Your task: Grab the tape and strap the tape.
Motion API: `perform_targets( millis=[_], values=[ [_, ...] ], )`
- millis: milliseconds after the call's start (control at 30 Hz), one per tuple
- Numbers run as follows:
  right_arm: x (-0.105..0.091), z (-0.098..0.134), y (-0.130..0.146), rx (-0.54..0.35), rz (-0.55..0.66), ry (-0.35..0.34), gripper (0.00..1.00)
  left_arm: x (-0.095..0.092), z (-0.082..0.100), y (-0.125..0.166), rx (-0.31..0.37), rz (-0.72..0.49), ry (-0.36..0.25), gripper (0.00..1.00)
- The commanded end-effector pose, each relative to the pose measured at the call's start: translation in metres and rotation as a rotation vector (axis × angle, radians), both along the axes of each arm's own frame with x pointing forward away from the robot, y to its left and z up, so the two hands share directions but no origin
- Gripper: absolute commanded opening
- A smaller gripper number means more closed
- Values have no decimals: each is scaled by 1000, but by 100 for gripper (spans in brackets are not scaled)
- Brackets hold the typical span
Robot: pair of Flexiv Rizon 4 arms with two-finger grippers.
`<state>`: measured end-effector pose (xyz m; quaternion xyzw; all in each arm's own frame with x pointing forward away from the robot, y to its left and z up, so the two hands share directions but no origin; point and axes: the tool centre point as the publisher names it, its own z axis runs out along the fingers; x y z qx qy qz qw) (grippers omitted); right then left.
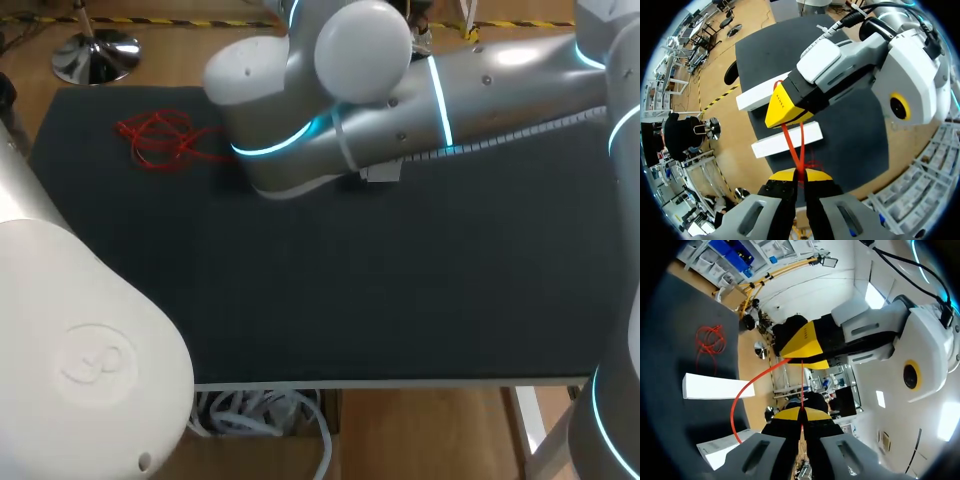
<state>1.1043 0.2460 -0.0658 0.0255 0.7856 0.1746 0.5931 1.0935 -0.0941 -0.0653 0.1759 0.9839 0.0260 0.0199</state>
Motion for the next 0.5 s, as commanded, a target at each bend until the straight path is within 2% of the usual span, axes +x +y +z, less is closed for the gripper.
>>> perform_targets(
  millis=[33,500],
  values=[
    [-4,3,2,-14,-12,2,0,0,1,-1,4,1,2,0],
    [-11,5,-1,-72,-73,-29,0,0,1,-1,4,1,2,0]
  ],
)
